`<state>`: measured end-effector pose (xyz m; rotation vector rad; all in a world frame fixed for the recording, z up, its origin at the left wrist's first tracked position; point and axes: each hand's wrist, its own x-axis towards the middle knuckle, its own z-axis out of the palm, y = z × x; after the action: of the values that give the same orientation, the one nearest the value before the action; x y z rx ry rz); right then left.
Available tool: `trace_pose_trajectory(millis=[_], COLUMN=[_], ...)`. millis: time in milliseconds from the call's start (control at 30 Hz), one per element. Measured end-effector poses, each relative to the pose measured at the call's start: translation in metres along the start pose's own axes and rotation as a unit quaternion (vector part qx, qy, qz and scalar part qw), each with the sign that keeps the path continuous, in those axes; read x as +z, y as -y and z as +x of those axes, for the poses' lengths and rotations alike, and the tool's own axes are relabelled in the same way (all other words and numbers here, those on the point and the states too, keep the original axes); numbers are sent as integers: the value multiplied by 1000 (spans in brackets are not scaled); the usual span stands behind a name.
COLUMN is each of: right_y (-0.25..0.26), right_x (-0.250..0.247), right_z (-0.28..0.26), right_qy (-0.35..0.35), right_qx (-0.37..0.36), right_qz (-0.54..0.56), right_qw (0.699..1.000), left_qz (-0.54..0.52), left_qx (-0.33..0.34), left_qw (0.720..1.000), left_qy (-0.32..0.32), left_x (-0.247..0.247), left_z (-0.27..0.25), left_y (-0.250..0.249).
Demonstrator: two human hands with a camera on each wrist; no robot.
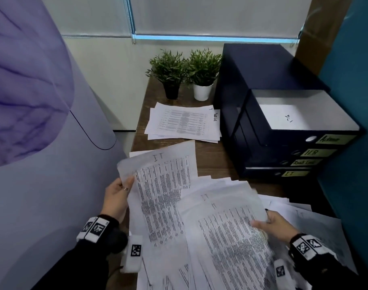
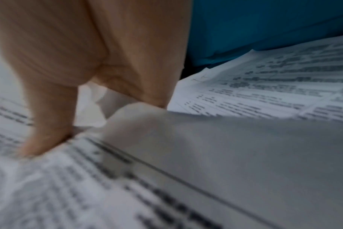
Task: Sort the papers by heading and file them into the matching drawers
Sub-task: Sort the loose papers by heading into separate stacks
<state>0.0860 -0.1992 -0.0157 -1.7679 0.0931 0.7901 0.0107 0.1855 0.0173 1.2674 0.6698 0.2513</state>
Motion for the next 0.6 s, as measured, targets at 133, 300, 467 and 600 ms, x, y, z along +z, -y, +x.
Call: trace_pose_trajectory(millis=[133, 300, 467, 600], right_y=[44, 111, 148, 161], right_x=[10, 54, 98, 119], right_z=[-1, 15, 39, 48], right_qy=[55, 59, -59, -133], right_qx=[-83, -182, -217, -233], right_qz=[-1, 58, 56, 77], right_qw=[995, 980, 973, 960], left_qz=[-35, -54, -112, -123], left_qx=[11, 34, 38, 47], left_qw=[999, 992, 983, 974], left_qy=[30, 109, 142, 183], left_x=[4, 16, 25, 19], left_z=[9, 12, 6, 3], left_y=[-33, -75, -106, -97])
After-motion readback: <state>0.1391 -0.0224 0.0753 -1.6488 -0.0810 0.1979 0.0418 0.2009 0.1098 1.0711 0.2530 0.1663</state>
